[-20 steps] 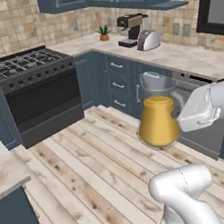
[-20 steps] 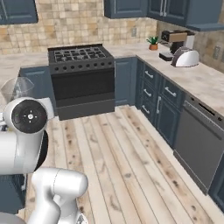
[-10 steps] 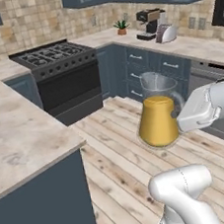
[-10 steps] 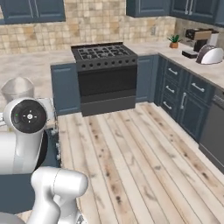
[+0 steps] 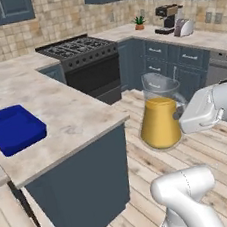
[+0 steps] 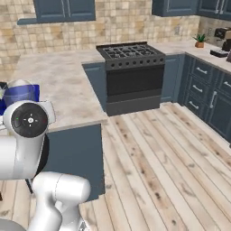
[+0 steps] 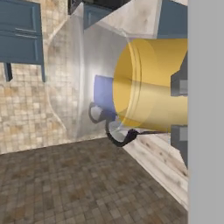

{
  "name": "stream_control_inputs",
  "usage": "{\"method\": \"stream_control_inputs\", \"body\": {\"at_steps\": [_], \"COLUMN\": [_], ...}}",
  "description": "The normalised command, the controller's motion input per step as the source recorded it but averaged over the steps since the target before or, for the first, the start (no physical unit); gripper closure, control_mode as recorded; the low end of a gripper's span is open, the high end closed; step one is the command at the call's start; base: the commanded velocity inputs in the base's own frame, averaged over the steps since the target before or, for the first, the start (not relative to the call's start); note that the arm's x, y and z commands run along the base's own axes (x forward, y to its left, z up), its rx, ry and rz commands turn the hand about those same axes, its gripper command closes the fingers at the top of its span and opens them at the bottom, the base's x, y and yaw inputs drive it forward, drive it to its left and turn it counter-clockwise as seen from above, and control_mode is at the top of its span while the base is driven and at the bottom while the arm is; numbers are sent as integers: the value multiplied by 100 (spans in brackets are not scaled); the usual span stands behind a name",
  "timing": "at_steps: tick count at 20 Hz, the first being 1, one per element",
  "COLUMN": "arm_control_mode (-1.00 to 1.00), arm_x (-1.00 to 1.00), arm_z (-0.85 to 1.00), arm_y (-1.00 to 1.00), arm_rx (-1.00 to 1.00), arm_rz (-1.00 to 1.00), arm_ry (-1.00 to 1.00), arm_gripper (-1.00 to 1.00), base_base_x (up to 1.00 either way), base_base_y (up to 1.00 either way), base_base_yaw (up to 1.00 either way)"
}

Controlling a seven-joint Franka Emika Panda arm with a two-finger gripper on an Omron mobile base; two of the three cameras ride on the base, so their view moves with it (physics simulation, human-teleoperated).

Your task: There is a tray on the dining counter. Grab the cup, mug, and pitcher and place them on the tray. The pitcher may be placed next to the tray if it cannot fit the tray.

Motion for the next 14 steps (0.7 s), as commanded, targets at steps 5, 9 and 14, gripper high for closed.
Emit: {"method": "stream_control_inputs", "body": {"at_steps": [5,9,14], "arm_control_mode": [100,100,100], "arm_x": [0,0,0], "arm_z": [0,0,0], "arm_y": [0,0,0], "arm_rx": [0,0,0], "arm_rz": [0,0,0], "arm_ry": [0,0,0], "arm_gripper": [100,100,100], "base_base_x": [-40,-36,2], "base_base_y": [93,77,44], "base_base_yaw": [-3,-13,-10]}}
